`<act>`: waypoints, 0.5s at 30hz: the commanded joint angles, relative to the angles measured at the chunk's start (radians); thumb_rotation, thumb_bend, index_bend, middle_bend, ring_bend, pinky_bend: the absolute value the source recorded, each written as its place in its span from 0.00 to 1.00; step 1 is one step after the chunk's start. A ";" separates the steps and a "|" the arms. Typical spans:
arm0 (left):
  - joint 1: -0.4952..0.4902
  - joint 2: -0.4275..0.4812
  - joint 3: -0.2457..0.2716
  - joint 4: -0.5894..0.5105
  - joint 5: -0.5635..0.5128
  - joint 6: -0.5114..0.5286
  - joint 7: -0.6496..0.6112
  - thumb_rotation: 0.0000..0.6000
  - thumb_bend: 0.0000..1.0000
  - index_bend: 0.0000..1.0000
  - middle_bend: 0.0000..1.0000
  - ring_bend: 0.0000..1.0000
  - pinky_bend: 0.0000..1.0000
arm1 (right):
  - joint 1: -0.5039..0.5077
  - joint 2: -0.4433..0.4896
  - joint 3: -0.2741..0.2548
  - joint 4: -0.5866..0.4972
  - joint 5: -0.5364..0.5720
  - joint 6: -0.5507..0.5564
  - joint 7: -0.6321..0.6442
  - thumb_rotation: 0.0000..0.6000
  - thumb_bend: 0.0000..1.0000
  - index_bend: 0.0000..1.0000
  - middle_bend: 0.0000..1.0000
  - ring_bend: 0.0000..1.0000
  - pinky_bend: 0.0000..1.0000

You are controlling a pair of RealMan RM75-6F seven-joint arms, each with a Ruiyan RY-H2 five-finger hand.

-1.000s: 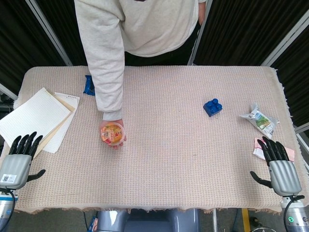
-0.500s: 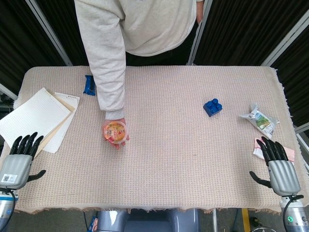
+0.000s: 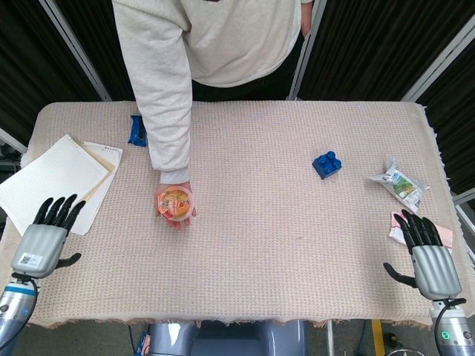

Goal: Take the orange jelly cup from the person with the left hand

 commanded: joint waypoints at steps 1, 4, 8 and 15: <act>-0.114 0.063 -0.077 -0.099 -0.126 -0.142 0.085 1.00 0.13 0.00 0.00 0.00 0.02 | -0.001 0.000 0.000 0.000 0.001 0.000 0.000 1.00 0.14 0.04 0.00 0.00 0.00; -0.196 0.081 -0.124 -0.120 -0.209 -0.227 0.157 1.00 0.14 0.01 0.00 0.00 0.04 | 0.000 0.003 -0.002 0.000 0.005 -0.007 0.001 1.00 0.14 0.04 0.00 0.00 0.00; -0.308 0.075 -0.175 -0.138 -0.342 -0.308 0.271 1.00 0.14 0.04 0.00 0.00 0.07 | 0.002 0.007 -0.002 -0.002 0.009 -0.014 0.002 1.00 0.14 0.05 0.00 0.00 0.00; -0.470 0.011 -0.209 -0.130 -0.527 -0.373 0.427 1.00 0.15 0.11 0.01 0.04 0.16 | 0.003 0.013 -0.005 -0.005 0.011 -0.021 0.005 1.00 0.14 0.05 0.00 0.00 0.00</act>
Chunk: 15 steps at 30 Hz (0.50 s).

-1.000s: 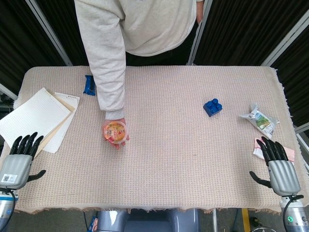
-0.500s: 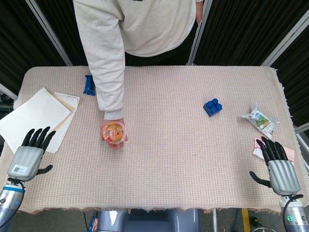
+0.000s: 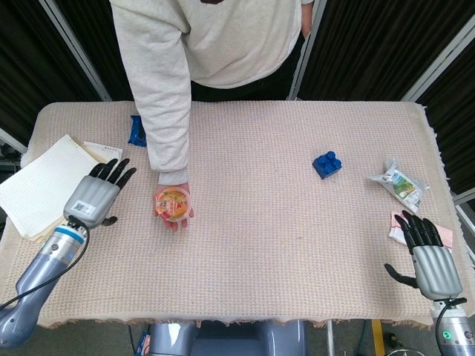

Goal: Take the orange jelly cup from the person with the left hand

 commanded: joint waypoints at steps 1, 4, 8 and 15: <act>-0.111 -0.052 -0.027 -0.001 -0.126 -0.050 0.100 1.00 0.15 0.11 0.02 0.04 0.16 | 0.000 0.002 -0.002 -0.002 -0.003 0.000 -0.001 1.00 0.14 0.05 0.00 0.00 0.00; -0.170 -0.082 -0.023 -0.004 -0.216 -0.054 0.155 1.00 0.15 0.12 0.05 0.06 0.17 | -0.001 0.003 -0.003 -0.002 -0.003 0.000 0.001 1.00 0.14 0.05 0.00 0.00 0.00; -0.245 -0.121 -0.005 -0.006 -0.322 -0.036 0.239 1.00 0.15 0.13 0.06 0.07 0.18 | -0.002 0.005 -0.002 -0.002 -0.001 0.001 0.006 1.00 0.14 0.05 0.00 0.00 0.00; -0.349 -0.187 0.031 -0.008 -0.475 0.010 0.338 1.00 0.16 0.14 0.06 0.08 0.19 | -0.002 0.007 -0.003 -0.001 -0.002 0.000 0.007 1.00 0.14 0.05 0.00 0.00 0.00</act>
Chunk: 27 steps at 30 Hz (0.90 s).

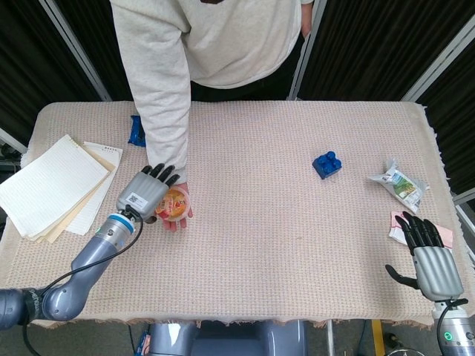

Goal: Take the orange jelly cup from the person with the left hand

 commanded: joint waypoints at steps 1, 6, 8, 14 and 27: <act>-0.062 -0.049 0.025 0.000 -0.073 0.034 0.056 1.00 0.15 0.14 0.06 0.09 0.19 | 0.000 0.000 0.000 0.000 0.000 0.000 0.000 1.00 0.14 0.05 0.00 0.00 0.00; -0.103 -0.088 0.040 0.007 -0.131 0.068 0.078 1.00 0.16 0.17 0.10 0.12 0.21 | 0.000 -0.001 0.001 -0.001 0.002 0.000 -0.002 1.00 0.14 0.05 0.00 0.00 0.00; -0.115 -0.102 0.044 0.009 -0.147 0.084 0.077 1.00 0.17 0.20 0.13 0.14 0.24 | 0.000 -0.001 0.001 -0.001 0.003 -0.001 -0.001 1.00 0.14 0.05 0.00 0.00 0.00; -0.125 -0.129 0.050 0.014 -0.130 0.119 0.046 1.00 0.31 0.45 0.40 0.35 0.39 | 0.000 0.000 0.001 -0.003 0.005 -0.002 -0.002 1.00 0.14 0.05 0.00 0.00 0.00; -0.072 -0.138 0.062 -0.016 0.131 0.195 -0.105 1.00 0.46 0.68 0.59 0.50 0.49 | -0.002 -0.001 0.002 -0.004 0.006 0.001 -0.005 1.00 0.14 0.05 0.00 0.00 0.00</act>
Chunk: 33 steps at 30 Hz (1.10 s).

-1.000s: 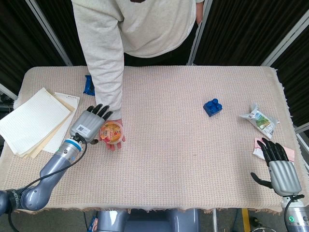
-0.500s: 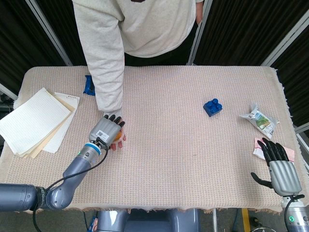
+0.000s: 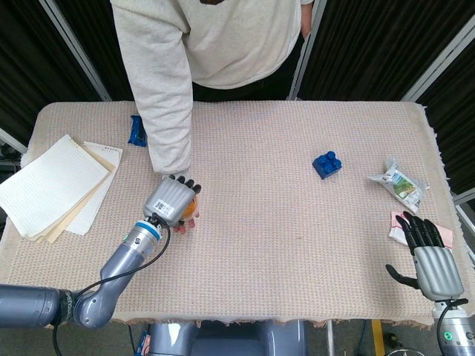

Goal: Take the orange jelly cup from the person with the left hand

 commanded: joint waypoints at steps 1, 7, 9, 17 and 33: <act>0.021 0.017 0.007 -0.027 0.058 0.019 -0.046 1.00 0.46 0.68 0.59 0.51 0.49 | 0.000 0.001 0.000 0.000 0.000 0.000 0.000 1.00 0.14 0.05 0.00 0.00 0.00; 0.077 0.088 0.046 -0.090 0.176 0.060 -0.107 1.00 0.47 0.68 0.59 0.51 0.49 | -0.002 0.003 0.000 0.000 0.003 0.000 0.003 1.00 0.14 0.05 0.00 0.00 0.00; 0.114 0.124 0.077 -0.115 0.233 0.077 -0.141 1.00 0.47 0.68 0.59 0.51 0.49 | -0.002 0.004 0.000 0.000 0.003 0.000 0.003 1.00 0.14 0.05 0.00 0.00 0.00; 0.279 0.198 0.228 -0.053 0.434 0.120 -0.319 1.00 0.47 0.69 0.59 0.51 0.49 | -0.003 0.002 0.000 -0.003 0.004 0.001 -0.006 1.00 0.14 0.05 0.00 0.00 0.00; 0.414 0.091 0.314 0.221 0.508 0.054 -0.455 1.00 0.33 0.32 0.11 0.16 0.22 | -0.004 -0.002 0.003 -0.008 0.010 0.002 -0.016 1.00 0.14 0.05 0.00 0.00 0.00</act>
